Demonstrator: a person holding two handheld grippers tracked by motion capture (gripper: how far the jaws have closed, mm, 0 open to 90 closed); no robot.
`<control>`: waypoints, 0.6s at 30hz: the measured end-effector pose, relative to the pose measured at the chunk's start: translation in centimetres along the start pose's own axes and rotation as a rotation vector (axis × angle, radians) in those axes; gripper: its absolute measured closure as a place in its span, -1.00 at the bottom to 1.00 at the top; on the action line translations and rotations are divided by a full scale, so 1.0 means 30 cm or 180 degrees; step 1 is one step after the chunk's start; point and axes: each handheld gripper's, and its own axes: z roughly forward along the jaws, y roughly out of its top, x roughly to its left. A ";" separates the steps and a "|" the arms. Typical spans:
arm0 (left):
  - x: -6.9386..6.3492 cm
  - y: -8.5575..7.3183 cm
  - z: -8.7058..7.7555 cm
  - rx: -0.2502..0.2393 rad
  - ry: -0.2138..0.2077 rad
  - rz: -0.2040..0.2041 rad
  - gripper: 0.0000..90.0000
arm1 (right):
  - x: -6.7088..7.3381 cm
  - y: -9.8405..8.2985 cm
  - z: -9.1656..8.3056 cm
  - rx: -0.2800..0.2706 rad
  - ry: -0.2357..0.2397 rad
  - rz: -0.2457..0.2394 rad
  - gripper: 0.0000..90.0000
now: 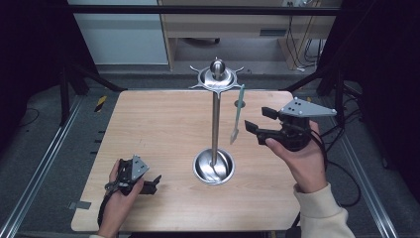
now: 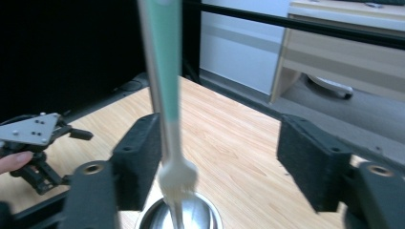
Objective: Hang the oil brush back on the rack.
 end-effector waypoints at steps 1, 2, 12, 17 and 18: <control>0.001 0.000 0.000 0.0002 0.0000 0.0001 -0.95 | -0.004 -0.003 -0.005 0.0005 -0.0035 0.0021 -0.41; 0.002 0.000 0.000 0.0005 0.0001 0.0000 -0.95 | -0.009 -0.006 -0.009 0.0021 -0.0073 0.0025 -0.45; 0.003 -0.001 0.000 0.0020 0.0007 0.0003 -0.95 | -0.062 -0.099 0.005 0.0200 -0.0416 0.0088 -0.76; 0.003 -0.001 0.001 0.0005 0.0008 -0.0017 -0.95 | -0.074 -0.164 0.032 0.0256 -0.0506 0.0165 -0.78; 0.004 -0.001 0.000 0.0015 0.0010 -0.0002 -0.95 | -0.075 -0.177 0.038 0.0269 -0.0517 0.0179 -0.78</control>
